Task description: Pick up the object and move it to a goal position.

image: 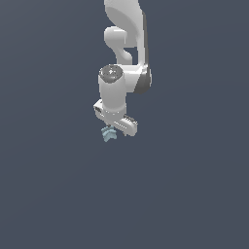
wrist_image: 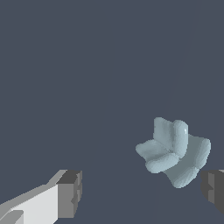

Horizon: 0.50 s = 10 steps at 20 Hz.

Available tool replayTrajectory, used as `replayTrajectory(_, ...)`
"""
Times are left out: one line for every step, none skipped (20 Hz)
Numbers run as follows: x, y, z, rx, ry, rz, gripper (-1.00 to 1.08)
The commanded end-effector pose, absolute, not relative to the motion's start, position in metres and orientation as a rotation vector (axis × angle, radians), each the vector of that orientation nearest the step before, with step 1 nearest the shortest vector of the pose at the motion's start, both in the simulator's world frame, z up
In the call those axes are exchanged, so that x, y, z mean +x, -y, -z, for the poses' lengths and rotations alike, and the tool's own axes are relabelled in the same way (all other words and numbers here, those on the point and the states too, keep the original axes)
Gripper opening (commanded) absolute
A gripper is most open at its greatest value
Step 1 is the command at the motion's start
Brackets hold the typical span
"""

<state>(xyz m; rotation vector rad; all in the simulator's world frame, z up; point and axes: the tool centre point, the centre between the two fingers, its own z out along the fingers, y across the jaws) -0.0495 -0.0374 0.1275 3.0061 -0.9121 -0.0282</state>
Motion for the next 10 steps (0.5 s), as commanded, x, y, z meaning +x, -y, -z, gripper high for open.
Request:
replayTrajectory(-0.055, 0.045, -0.122, 2.963, 1.045, 0.025, 1.0)
replayTrajectory(-0.058, 0.047, -0.12, 2.945, 1.097, 0.024, 1.0)
replayTrajectory(-0.06, 0.05, -0.118, 2.925, 1.149, 0.022, 1.0)
replayTrajectory(-0.062, 0.053, -0.116, 2.905, 1.2, 0.021, 1.0)
replayTrajectory(-0.065, 0.056, -0.115, 2.883, 1.251, 0.019, 1.0)
replayTrajectory(-0.067, 0.059, -0.113, 2.861, 1.301, 0.018, 1.0)
replayTrajectory(-0.07, 0.062, -0.111, 2.839, 1.348, 0.016, 1.0)
replayTrajectory(-0.072, 0.064, -0.109, 2.817, 1.393, 0.015, 1.0)
replayTrajectory(-0.074, 0.067, -0.108, 2.796, 1.435, 0.013, 1.0)
replayTrajectory(-0.076, 0.069, -0.106, 2.775, 1.474, 0.012, 1.0)
